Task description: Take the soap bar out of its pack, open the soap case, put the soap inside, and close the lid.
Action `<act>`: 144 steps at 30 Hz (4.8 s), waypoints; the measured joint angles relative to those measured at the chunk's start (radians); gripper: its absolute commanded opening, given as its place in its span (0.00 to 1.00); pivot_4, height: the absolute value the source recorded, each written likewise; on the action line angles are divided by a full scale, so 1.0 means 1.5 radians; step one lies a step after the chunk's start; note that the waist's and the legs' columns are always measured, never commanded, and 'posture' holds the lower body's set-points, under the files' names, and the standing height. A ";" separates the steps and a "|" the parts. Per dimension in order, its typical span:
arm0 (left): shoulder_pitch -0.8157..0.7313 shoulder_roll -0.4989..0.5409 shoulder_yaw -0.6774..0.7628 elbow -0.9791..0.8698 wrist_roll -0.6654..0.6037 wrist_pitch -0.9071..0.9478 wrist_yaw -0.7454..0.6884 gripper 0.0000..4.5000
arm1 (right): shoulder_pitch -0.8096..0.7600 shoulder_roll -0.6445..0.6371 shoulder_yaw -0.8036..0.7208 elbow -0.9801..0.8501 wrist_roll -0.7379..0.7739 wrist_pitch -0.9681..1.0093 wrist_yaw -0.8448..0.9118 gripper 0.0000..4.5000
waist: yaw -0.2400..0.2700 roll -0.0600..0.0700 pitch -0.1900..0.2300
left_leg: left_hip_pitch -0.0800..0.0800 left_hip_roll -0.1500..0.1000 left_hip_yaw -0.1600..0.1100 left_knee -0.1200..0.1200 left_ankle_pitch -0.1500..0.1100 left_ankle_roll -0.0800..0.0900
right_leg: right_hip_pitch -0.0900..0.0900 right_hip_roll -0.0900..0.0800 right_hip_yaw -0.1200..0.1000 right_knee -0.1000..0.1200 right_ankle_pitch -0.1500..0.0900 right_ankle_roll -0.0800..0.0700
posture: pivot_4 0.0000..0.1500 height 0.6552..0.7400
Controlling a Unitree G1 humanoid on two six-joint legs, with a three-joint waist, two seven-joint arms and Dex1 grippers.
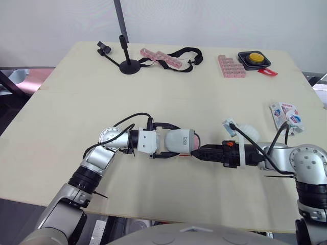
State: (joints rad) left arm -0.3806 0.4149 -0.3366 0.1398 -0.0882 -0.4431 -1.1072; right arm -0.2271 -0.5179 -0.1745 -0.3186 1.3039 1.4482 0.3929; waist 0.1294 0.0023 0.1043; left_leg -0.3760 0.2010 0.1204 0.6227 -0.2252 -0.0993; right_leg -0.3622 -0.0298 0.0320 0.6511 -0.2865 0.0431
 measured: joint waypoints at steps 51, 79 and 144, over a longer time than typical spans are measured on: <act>0.000 -0.017 -0.013 -0.016 0.001 0.013 0.005 0.77 | -0.018 0.059 0.034 0.063 0.075 -0.041 -0.105 0.70 | 0.001 0.000 0.000 | -0.001 0.000 0.000 0.000 0.000 0.000 | -0.001 0.000 -0.002 0.000 0.000 0.000 | 1.00 0.99; -0.016 0.005 -0.003 -0.053 -0.092 0.209 -0.032 1.00 | -0.055 0.002 0.071 0.028 0.082 -0.067 -0.077 0.46 | 0.001 0.000 0.000 | -0.001 0.000 0.000 0.000 0.000 0.000 | -0.001 0.000 -0.002 0.000 0.000 0.000 | 1.00 0.99; -0.125 -0.154 -0.090 -0.052 -0.061 0.509 0.082 1.00 | -0.417 -0.313 0.595 -0.126 -0.733 -0.266 0.460 0.46 | 0.002 0.003 0.003 | -0.001 0.000 0.001 0.003 0.000 0.000 | -0.001 0.003 0.005 0.007 0.000 0.000 | 1.00 0.99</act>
State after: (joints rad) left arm -0.5676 0.1832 -0.4721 0.0617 -0.1791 0.3202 -0.9841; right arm -0.8524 -0.9867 0.7184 -0.5071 0.2050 1.0488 1.0834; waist 0.1331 0.0063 0.1086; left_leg -0.3772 0.2017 0.1224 0.6274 -0.2256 -0.0993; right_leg -0.3643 -0.0261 0.0400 0.6611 -0.2865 0.0435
